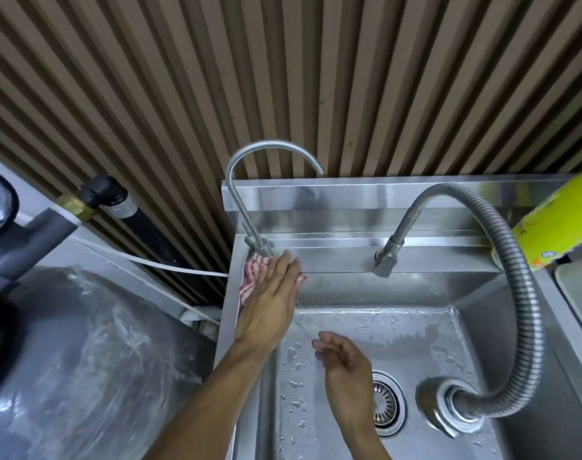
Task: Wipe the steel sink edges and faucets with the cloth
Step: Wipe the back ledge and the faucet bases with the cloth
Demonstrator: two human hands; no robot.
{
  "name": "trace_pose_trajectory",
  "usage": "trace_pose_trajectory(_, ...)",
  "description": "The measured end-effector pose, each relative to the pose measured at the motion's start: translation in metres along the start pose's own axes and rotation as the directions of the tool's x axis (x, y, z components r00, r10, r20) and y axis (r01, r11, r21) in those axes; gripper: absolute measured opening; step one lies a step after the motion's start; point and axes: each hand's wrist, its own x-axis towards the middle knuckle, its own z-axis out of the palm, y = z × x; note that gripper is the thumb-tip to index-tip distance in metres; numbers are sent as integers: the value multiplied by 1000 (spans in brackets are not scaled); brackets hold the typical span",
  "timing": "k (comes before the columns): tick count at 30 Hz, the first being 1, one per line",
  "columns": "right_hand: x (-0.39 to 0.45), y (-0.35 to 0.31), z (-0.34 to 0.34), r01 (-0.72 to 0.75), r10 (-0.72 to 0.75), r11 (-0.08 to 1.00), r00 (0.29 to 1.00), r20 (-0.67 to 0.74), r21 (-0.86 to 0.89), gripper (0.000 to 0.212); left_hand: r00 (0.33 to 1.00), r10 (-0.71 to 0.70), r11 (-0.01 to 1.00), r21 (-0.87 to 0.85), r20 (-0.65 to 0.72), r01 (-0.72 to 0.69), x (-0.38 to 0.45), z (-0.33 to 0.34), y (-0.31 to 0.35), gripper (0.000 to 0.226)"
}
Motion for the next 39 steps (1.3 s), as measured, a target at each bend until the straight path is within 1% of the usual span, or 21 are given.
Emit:
trace_pose_trajectory(3, -9, 16, -9, -46, 47, 998, 999, 25, -38, 34, 987, 67, 995, 67, 147, -78, 38, 12, 13, 54)
trace_pose_trajectory(7, -13, 29, -18, -110, 109, 993, 994, 16, 38, 33, 950, 233, 972, -29, 207, -233, 58, 28, 43, 50)
trace_pose_trajectory(8, -12, 30, -21, -123, 123, 990, 992, 4, 75, 33, 950, 252, 968, -64, 187, -244, 63, 26, 46, 46)
trace_pose_trajectory(10, -12, 30, -26, -125, 127, 986, 992, -20, 106, 32, 973, 223, 972, -87, 55, -218, 77, 19, 42, 41)
trace_pose_trajectory(11, -13, 29, -28, -113, 117, 989, 993, -34, 93, 33, 974, 227, 971, -71, -25, -228, 81, 16, 38, 42)
trace_pose_trajectory(12, -15, 27, -30, -94, 98, 993, 994, -46, 77, 35, 965, 257, 966, -22, -55, -259, 83, 13, 35, 47)
trace_pose_trajectory(13, -16, 26, -31, -85, 91, 994, 993, -70, 73, 37, 953, 304, 951, 61, -11, -303, 81, 15, 35, 52)
trace_pose_trajectory(15, -15, 21, -29, -71, 78, 996, 990, -116, 57, 39, 935, 309, 930, 152, 174, -335, 73, 23, 34, 58)
trace_pose_trajectory(16, -11, 18, -27, -41, 42, 999, 989, -142, 9, 40, 935, 272, 945, 119, 227, -304, 69, 24, 34, 59)
trace_pose_trajectory(18, -3, 6, -19, 85, -110, 985, 980, -165, -151, 39, 958, 217, 976, -38, 187, -214, 66, 15, 35, 57)
trace_pose_trajectory(19, 3, -3, -13, 183, -220, 957, 963, -155, -223, 37, 978, 177, 979, -119, 106, -165, 63, 5, 37, 53)
trace_pose_trajectory(21, 18, -22, 1, 413, -462, 855, 882, -98, -314, 36, 997, 26, 970, -238, -70, -42, 51, -14, 37, 43)
trace_pose_trajectory(23, 42, -40, 18, 576, -633, 704, 774, 1, -415, 41, 984, -61, 975, -223, -165, 23, 24, -24, 27, 36)
trace_pose_trajectory(24, 56, -50, 26, 617, -671, 629, 738, 71, -473, 45, 981, -76, 984, -174, -179, 45, 10, -24, 17, 36)
trace_pose_trajectory(27, 96, -64, 49, 642, -632, 436, 718, 293, -631, 57, 984, -163, 985, 50, -76, 167, -18, -14, -11, 47)
trace_pose_trajectory(29, 112, -51, 54, 614, -606, 315, 717, 344, -724, 63, 970, -242, 955, 178, 4, 238, -21, -9, -13, 57)
trace_pose_trajectory(32, 105, -30, 56, 616, -627, 237, 687, 366, -751, 58, 961, -273, 951, 165, 44, 262, -20, -8, -8, 62)
trace_pose_trajectory(35, 100, -20, 46, 696, -649, 72, 576, 497, -714, 50, 966, -258, 964, 66, 29, 256, -19, -15, -14, 50)
trace_pose_trajectory(36, 105, -19, 35, 690, -675, 81, 569, 470, -720, 50, 972, -233, 972, 40, 16, 232, -17, -18, -17, 46)
trace_pose_trajectory(38, 117, -16, 7, 661, -735, 240, 602, 312, -711, 52, 982, -186, 981, 44, -20, 187, -12, -21, -21, 41)
trace_pose_trajectory(39, 116, -14, -5, 665, -763, 321, 603, 232, -674, 47, 983, -180, 982, 57, -28, 181, -10, -20, -23, 41)
